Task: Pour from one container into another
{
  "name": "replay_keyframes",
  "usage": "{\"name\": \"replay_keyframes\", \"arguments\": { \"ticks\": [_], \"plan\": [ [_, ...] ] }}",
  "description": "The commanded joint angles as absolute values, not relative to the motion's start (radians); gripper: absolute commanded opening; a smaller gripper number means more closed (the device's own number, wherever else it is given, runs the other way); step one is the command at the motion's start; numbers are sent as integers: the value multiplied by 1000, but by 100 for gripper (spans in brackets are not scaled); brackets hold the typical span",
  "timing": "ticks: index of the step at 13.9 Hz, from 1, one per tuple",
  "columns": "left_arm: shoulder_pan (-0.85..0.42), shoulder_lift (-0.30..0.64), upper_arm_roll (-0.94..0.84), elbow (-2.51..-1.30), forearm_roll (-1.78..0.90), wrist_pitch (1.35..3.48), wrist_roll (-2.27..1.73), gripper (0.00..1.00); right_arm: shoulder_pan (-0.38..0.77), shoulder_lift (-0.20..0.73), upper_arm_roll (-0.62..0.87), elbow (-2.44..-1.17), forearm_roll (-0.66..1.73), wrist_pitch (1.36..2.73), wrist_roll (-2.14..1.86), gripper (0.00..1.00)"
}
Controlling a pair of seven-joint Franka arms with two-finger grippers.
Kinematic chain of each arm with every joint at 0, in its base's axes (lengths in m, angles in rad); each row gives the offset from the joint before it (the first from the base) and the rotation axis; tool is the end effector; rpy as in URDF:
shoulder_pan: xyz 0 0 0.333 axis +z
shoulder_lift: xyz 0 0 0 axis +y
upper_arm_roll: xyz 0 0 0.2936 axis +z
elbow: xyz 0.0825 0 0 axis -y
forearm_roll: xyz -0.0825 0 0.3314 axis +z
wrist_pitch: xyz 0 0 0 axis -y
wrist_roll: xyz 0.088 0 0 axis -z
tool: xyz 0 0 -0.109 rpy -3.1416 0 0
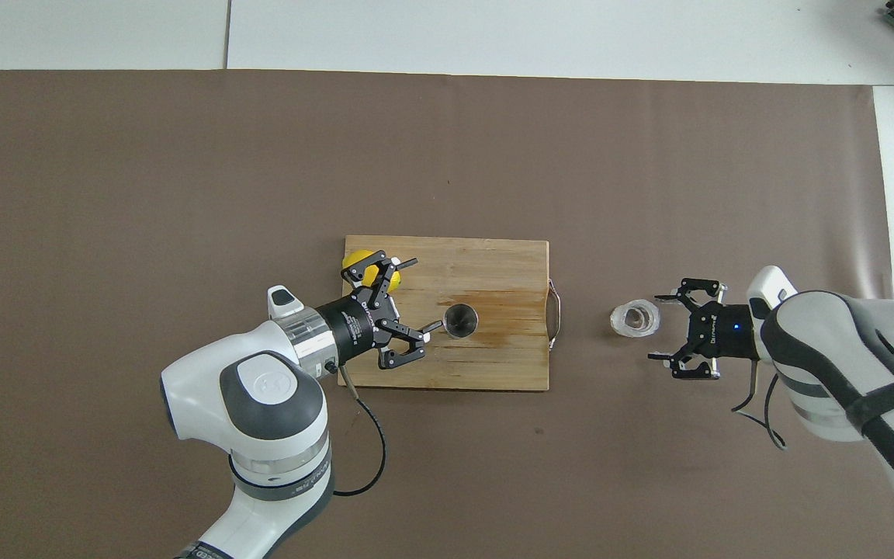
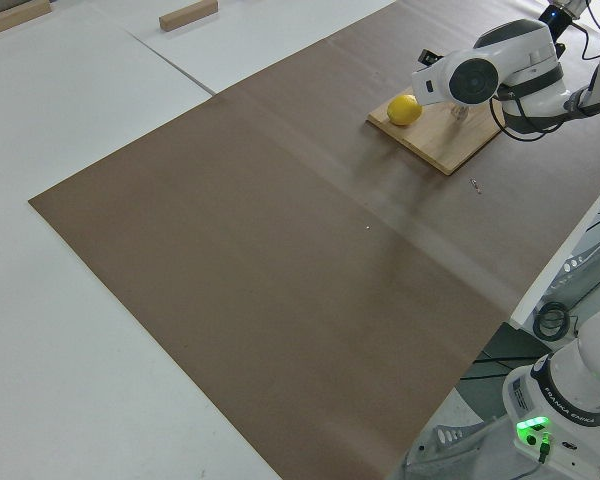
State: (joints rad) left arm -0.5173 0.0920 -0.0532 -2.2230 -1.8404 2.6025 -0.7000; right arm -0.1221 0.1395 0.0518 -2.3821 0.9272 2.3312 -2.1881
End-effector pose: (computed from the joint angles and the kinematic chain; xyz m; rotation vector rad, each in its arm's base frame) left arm 0.4373 -0.2579 0.3562 1.3733 1.6151 -0.5674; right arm 0.4539 -0.0170 0.2713 -2.0351 -1.7009 -0.6449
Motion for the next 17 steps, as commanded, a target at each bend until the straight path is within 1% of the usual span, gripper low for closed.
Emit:
{"name": "replay_keyframes", "arguments": {
  "ticks": [1,3,7,12,14,17],
  "plan": [
    [-462,34,-54,-2281,-1766,2507,-709,100,-111,143,57,-2381,976,2347,-2218,100],
    [-445,23,-51,-2284,-1679,2468,-742,100,-106,146,58,-2379,977,2361,-2217,100],
    [-390,23,-46,-2246,-1392,2363,-905,100,-86,147,58,-2379,991,2362,-2218,100],
    [-293,20,-45,-2154,-1073,2223,-1040,100,-84,146,58,-2381,999,2364,-2218,100],
    [-235,14,-43,-2114,-938,2143,-1063,100,-84,146,58,-2382,999,2364,-2217,100],
    [-183,14,-43,-2048,-769,2073,-1077,100,-77,146,60,-2384,999,2364,-2218,100]
  ]
}}
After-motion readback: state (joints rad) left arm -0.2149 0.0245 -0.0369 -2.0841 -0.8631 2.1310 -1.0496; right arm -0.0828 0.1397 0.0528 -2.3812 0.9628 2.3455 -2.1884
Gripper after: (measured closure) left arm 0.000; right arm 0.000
